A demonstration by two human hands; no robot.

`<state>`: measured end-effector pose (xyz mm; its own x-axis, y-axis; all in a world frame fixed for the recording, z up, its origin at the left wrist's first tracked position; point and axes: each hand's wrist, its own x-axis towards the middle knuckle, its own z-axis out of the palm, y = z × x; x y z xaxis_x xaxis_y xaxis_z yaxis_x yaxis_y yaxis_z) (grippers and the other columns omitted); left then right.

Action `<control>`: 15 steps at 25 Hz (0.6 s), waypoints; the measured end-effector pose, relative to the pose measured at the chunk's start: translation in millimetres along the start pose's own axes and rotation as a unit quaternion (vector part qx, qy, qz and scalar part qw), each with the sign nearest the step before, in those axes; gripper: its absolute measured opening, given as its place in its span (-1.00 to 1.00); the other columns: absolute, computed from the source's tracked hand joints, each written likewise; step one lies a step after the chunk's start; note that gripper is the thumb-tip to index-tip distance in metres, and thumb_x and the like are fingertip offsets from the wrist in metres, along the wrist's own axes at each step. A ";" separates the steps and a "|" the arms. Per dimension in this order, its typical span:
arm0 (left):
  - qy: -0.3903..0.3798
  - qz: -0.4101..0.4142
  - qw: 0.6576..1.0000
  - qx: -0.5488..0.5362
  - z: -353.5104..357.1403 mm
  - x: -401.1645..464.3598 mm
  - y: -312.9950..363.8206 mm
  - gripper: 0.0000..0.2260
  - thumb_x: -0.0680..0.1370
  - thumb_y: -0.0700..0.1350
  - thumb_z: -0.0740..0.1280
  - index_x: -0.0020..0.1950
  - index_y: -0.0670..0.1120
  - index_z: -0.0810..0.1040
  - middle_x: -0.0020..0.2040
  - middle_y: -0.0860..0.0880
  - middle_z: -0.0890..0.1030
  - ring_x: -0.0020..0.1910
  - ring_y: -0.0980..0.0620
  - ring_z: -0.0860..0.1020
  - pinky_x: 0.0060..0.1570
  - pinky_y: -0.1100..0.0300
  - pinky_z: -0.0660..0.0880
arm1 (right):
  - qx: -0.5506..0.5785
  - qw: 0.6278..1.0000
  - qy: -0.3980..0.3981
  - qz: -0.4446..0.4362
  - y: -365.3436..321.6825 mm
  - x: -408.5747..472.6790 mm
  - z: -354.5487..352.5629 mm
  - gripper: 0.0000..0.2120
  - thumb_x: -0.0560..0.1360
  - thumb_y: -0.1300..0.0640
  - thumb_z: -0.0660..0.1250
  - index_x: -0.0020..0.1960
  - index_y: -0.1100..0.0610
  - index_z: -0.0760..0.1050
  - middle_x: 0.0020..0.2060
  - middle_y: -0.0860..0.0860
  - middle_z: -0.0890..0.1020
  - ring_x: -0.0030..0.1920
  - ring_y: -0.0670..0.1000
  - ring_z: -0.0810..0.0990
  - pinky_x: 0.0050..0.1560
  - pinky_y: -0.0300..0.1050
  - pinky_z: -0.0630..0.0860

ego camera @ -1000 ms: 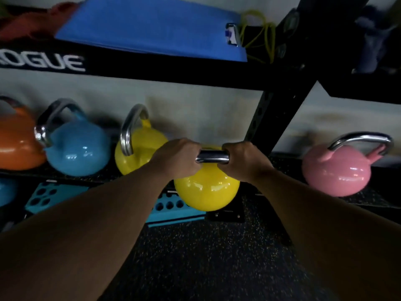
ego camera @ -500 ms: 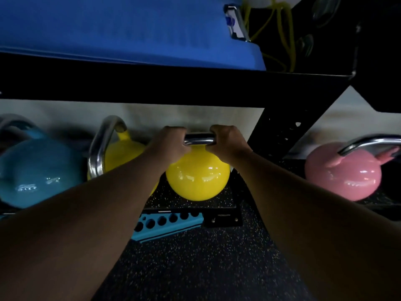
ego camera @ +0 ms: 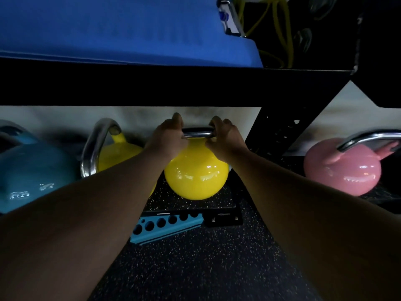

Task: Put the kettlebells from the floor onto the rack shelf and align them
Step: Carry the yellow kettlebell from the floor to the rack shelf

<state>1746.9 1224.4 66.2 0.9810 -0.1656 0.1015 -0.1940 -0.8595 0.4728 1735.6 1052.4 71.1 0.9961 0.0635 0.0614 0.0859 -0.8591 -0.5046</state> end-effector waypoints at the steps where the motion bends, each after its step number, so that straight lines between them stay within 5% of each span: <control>1: -0.004 -0.011 1.000 -0.004 -0.6 -6.6 1.9 -0.57 0.47 -0.20 0.41 0.27 -0.14 0.33 0.10 -0.20 0.55 -0.03 -0.16 0.56 -0.24 0.06 0.43 | -0.008 1.000 0.006 0.008 -0.4 -10.3 0.9 -0.52 0.48 0.22 0.40 0.35 0.15 0.33 0.15 0.20 0.48 0.13 0.20 0.49 -0.01 0.03 0.53; 4: -0.011 -0.068 0.998 -0.013 4.1 -35.1 10.1 -0.25 0.44 -0.26 0.45 0.51 -0.10 0.10 0.31 -0.26 0.40 0.03 -0.21 0.55 -0.28 0.09 0.44 | -0.013 1.000 0.002 0.020 2.0 -45.2 -2.0 -0.20 0.51 0.24 0.38 0.59 0.04 0.00 0.39 0.22 0.33 0.34 0.19 0.39 0.28 0.11 0.48; 7: -0.039 -0.195 0.979 0.037 12.2 -60.1 20.7 -0.12 0.47 -0.20 0.42 0.57 -0.11 -0.14 0.40 -0.31 0.31 0.08 -0.28 0.54 -0.26 0.01 0.48 | 0.030 0.999 -0.021 0.021 9.8 -73.3 -9.1 -0.12 0.53 0.24 0.35 0.61 -0.04 -0.15 0.46 0.21 0.26 0.40 0.18 0.35 0.33 0.11 0.46; 10: -0.147 -0.300 0.929 0.158 17.8 -70.7 50.2 -0.44 0.49 -0.06 0.35 0.43 -0.24 0.30 0.32 -0.27 0.45 0.21 -0.29 0.49 0.09 -0.12 0.52 | 0.036 0.999 -0.024 0.003 26.0 -104.0 -22.6 -0.29 0.55 0.19 0.32 0.58 0.00 0.05 0.34 0.20 0.38 0.31 0.18 0.43 0.22 0.07 0.50; 12: -0.215 -0.210 0.932 0.204 27.2 -77.1 78.9 -0.60 0.54 0.01 0.30 0.27 -0.20 0.48 0.25 -0.22 0.51 0.17 -0.25 0.51 0.02 -0.03 0.50 | 0.030 0.999 -0.019 0.002 43.6 -128.5 -38.6 -0.46 0.55 0.17 0.29 0.50 0.05 0.23 0.30 0.19 0.45 0.27 0.20 0.46 0.16 0.08 0.52; 15: -0.232 -0.003 0.947 0.220 38.4 -94.1 133.1 -0.65 0.55 0.03 0.28 0.26 -0.13 0.48 0.24 -0.16 0.50 0.18 -0.21 0.49 0.01 -0.01 0.47 | -0.021 1.000 0.001 -0.006 77.2 -165.9 -74.8 -0.65 0.53 0.13 0.27 0.31 0.09 0.42 0.18 0.15 0.55 0.17 0.20 0.52 0.03 0.03 0.51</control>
<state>1629.1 1107.0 86.0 0.8999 -0.2673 -0.3445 -0.2664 -0.9625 0.0508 1575.4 937.5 86.4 0.9949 0.0730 0.0695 0.0971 -0.8787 -0.4675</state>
